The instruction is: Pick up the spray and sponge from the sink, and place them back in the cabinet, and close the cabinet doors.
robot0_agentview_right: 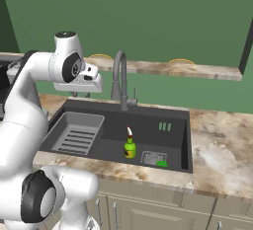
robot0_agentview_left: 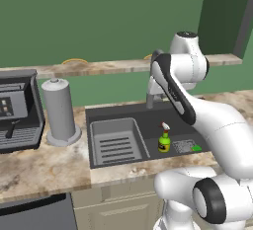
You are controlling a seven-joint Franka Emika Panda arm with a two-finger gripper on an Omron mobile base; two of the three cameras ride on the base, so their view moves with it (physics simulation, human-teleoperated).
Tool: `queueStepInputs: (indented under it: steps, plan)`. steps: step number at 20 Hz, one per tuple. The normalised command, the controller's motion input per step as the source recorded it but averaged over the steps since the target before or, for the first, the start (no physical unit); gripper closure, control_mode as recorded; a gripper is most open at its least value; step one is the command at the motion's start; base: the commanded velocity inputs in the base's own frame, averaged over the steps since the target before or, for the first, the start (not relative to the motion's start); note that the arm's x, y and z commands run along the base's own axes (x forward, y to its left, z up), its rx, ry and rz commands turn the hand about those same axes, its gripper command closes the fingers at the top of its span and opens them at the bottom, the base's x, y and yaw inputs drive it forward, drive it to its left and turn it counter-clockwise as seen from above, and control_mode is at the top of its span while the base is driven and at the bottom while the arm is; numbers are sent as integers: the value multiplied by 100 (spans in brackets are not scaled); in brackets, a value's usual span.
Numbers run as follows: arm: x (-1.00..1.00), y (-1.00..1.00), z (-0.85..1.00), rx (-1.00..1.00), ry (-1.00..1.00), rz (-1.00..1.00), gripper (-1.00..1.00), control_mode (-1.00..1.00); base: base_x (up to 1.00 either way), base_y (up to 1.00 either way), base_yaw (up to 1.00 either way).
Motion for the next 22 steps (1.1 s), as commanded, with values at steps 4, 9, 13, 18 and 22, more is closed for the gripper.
queueStepInputs:
  steps: [4, 9, 13, 18, 22]
  plan:
    - [0, -8, 0, 0, 0, 0, -100, -100, 0, 0, 0]
    - [0, -23, 0, 0, 0, 2, -100, -100, 0, 0, 0]
    - [-4, -41, 0, 0, -2, 3, -100, -100, 0, 0, 0]
    - [-2, -50, -8, 0, -10, 3, -100, -100, 0, 0, 0]
    - [-1, -56, -23, 0, -11, 5, -100, -100, 0, 0, 0]
